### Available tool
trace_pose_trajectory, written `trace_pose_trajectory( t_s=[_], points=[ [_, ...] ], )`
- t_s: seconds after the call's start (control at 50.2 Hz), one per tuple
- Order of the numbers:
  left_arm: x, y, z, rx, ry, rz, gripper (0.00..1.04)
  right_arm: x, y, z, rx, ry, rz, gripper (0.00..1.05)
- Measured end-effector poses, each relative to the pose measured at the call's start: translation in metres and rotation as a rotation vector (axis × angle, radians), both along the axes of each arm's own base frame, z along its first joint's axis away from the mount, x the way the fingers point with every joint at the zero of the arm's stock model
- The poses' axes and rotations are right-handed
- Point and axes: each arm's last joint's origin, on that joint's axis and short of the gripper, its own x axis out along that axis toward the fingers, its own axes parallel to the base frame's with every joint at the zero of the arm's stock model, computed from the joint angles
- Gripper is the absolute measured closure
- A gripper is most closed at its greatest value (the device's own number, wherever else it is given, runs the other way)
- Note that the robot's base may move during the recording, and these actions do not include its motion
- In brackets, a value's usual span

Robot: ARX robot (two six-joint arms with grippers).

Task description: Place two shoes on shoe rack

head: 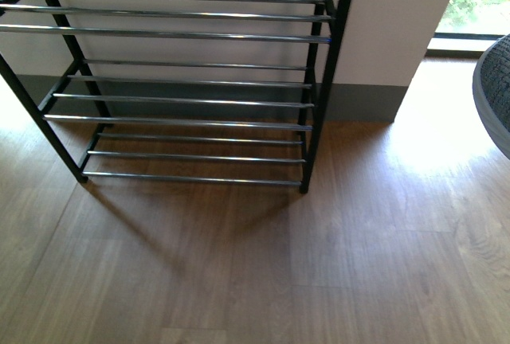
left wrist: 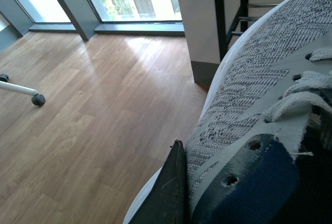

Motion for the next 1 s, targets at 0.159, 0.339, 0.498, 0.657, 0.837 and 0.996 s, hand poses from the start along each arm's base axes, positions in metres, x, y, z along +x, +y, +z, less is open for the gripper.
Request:
trace_pose_trajectory(
  t_s=[0.159, 0.339, 0.498, 0.657, 0.837, 0.996],
  points=[
    [-0.0002, 0.0007, -0.0003, 0.005, 0.0, 0.016, 1.03, 0.0, 0.0005, 0.0002, 0.002, -0.003, 0.016, 1.03],
    [0.0, 0.0003, -0.0004, 0.0, 0.001, 0.003, 1.03, 0.0, 0.0003, 0.0001, 0.002, -0.002, 0.011, 1.03],
    [0.0, 0.0003, -0.0004, 0.001, 0.001, 0.003, 1.03, 0.0, 0.0, 0.0001, -0.001, 0.0, -0.002, 1.03],
    [0.0, 0.0003, -0.0004, 0.001, 0.001, 0.003, 1.03, 0.0, 0.0001, 0.0, 0.0, -0.001, 0.002, 1.03],
    [0.0, -0.0002, -0.0006, 0.0, 0.002, -0.001, 1.03, -0.0001, -0.0002, 0.0, -0.001, 0.0, -0.006, 1.03],
    [-0.0003, 0.0006, -0.0008, 0.004, 0.002, 0.015, 1.03, 0.0, 0.0007, 0.0003, 0.003, -0.004, 0.022, 1.03]
  ],
)
